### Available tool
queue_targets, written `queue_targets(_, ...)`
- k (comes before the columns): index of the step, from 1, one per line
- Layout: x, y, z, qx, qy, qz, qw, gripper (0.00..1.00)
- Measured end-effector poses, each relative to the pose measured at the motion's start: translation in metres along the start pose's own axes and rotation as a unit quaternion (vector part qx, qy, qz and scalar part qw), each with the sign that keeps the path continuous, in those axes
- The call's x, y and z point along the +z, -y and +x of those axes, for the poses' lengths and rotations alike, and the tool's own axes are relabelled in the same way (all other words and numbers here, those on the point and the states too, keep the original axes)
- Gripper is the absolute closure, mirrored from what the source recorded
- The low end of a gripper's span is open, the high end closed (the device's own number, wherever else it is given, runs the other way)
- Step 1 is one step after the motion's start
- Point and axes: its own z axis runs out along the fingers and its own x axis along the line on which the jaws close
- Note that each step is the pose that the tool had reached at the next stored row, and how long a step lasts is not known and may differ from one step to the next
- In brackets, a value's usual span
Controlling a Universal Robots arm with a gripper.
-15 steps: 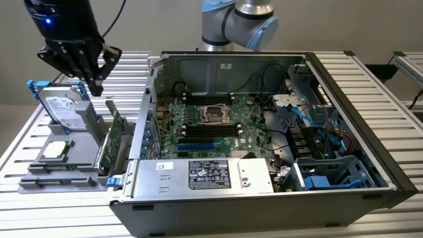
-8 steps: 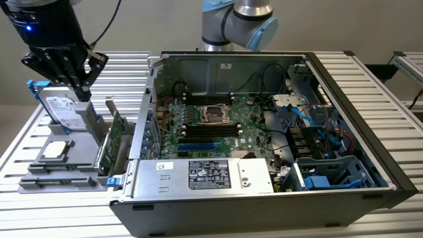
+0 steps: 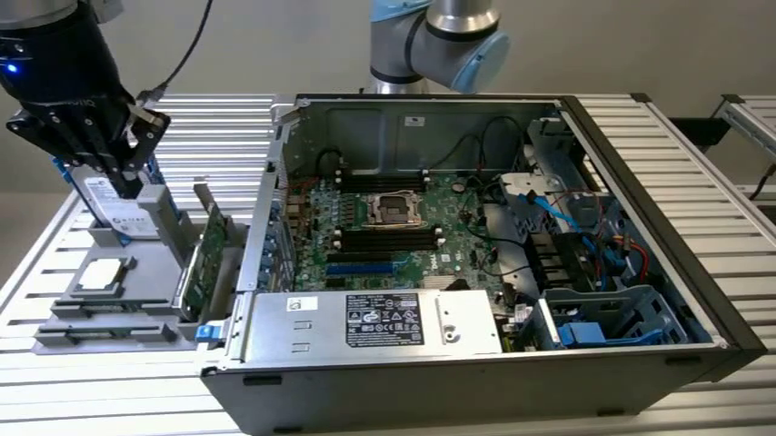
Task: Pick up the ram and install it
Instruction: 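Reach for the ram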
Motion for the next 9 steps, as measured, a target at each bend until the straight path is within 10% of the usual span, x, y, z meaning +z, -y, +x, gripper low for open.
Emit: queue_targets(9,0.0072,0.0144,0.019,0.0,-0.0035,0.0002,1.0,0.89)
